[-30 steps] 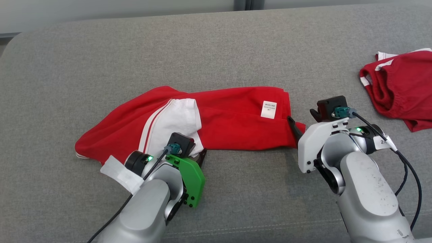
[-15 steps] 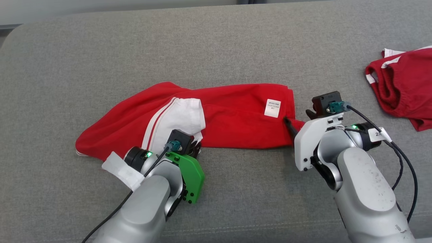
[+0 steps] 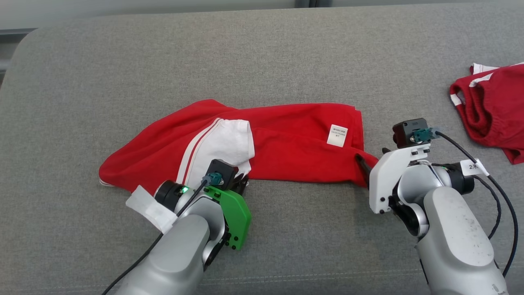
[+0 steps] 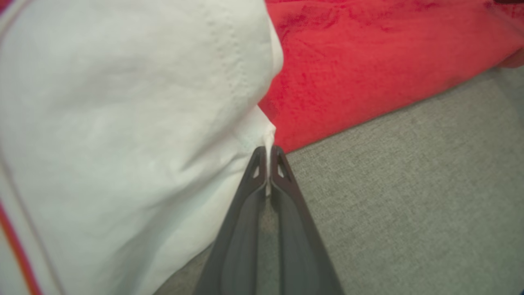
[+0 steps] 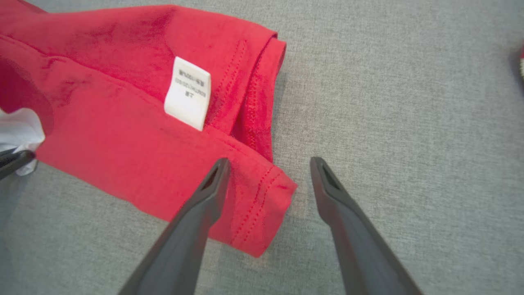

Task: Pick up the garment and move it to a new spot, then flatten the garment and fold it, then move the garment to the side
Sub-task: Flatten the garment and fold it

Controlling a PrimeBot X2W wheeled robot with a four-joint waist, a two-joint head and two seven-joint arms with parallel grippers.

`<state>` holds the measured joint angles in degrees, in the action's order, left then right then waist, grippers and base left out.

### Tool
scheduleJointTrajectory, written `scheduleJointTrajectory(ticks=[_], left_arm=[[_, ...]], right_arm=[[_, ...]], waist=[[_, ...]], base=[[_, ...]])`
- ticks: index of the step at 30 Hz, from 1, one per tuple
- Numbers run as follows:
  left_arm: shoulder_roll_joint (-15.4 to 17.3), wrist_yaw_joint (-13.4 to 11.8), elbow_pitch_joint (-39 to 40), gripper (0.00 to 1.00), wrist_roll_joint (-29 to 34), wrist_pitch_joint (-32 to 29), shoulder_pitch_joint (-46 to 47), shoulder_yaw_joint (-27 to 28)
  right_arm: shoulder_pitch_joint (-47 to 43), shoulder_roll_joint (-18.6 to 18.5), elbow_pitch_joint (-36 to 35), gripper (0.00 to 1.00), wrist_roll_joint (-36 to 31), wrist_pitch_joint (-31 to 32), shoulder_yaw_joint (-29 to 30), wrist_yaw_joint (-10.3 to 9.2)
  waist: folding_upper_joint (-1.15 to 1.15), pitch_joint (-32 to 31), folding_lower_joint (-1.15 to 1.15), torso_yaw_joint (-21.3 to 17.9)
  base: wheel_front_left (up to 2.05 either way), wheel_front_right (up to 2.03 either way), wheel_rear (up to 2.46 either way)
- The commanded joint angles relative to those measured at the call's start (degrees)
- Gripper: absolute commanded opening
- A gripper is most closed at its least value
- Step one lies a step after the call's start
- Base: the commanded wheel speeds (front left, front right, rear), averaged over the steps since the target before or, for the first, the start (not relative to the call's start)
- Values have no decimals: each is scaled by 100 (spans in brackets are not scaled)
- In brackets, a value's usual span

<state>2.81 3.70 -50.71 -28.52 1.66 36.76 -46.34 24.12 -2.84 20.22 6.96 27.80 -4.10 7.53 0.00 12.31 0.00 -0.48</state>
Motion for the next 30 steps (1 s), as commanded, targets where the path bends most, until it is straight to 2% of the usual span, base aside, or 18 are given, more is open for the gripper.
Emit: scheduleJointTrajectory(ticks=[1,3,4,6,8,12,14,15,16,18,21,23,24,25,26,27,29,30], left_arm=[[23,-38,-42,0,-33,22,65,-21],[23,-45,-57,0,-80,35,77,-48],[23,-54,-67,0,-105,47,83,-60],[23,-70,-85,0,-148,54,106,-79],[23,-90,-104,0,-186,73,132,-92],[23,-100,-129,0,-235,98,185,-124],[23,-116,-143,0,-252,107,205,-142],[23,-128,-156,0,-271,107,211,-148],[23,-137,-174,0,-275,119,222,-153],[24,-134,-206,0,-296,129,249,-164],[28,-132,-242,0,-317,152,271,-183],[29,-134,-259,0,-344,176,282,-195],[29,-135,-266,0,-356,183,291,-203],[29,-135,-271,0,-363,179,300,-212],[30,-133,-276,0,-369,185,303,-225],[30,-133,-278,0,-382,182,303,-240],[30,-132,-285,0,-416,188,307,-262],[31,-135,-289,0,-425,193,308,-273]], right_arm=[[-87,-10,-37,100,15,39,59,-9],[-133,-10,-72,98,11,104,163,-9],[-155,-11,-72,90,-13,145,189,-9],[-156,-9,-86,82,-44,178,199,-9],[-173,-11,-72,53,9,217,190,-9],[-149,-11,-9,44,85,263,205,-9],[-124,-12,42,35,121,281,226,-9],[-108,-12,63,36,117,272,238,-9],[-95,-13,82,43,115,267,250,-9],[-66,-12,109,67,95,244,262,-9],[-27,-12,161,77,55,197,291,-9],[4,-12,221,79,49,168,305,-9],[28,-11,253,75,60,154,303,-9],[47,-11,285,57,86,141,295,-9],[62,-12,314,47,100,133,287,-9],[75,-12,345,42,107,121,279,-9],[92,-13,396,26,131,94,260,-9],[100,-12,418,25,143,73,254,-9]], waist=[[0,-8,0,11],[0,-17,0,16],[0,-20,0,15],[0,-18,0,12],[0,-12,0,10],[0,26,0,21],[0,43,0,28],[0,51,0,31],[0,56,0,34],[0,64,0,39],[0,75,0,44],[0,86,0,50],[0,93,0,54],[0,99,0,59],[0,104,0,63],[0,109,0,67],[0,115,0,72],[0,116,0,73]], base=[[0,0,0],[0,0,0],[0,0,0],[0,0,0],[0,0,0],[0,0,0],[0,0,0],[0,0,0],[0,0,0],[0,0,0],[0,0,0],[0,0,0],[0,0,0],[0,0,0],[0,0,0],[0,0,0],[0,0,0],[0,0,0]])
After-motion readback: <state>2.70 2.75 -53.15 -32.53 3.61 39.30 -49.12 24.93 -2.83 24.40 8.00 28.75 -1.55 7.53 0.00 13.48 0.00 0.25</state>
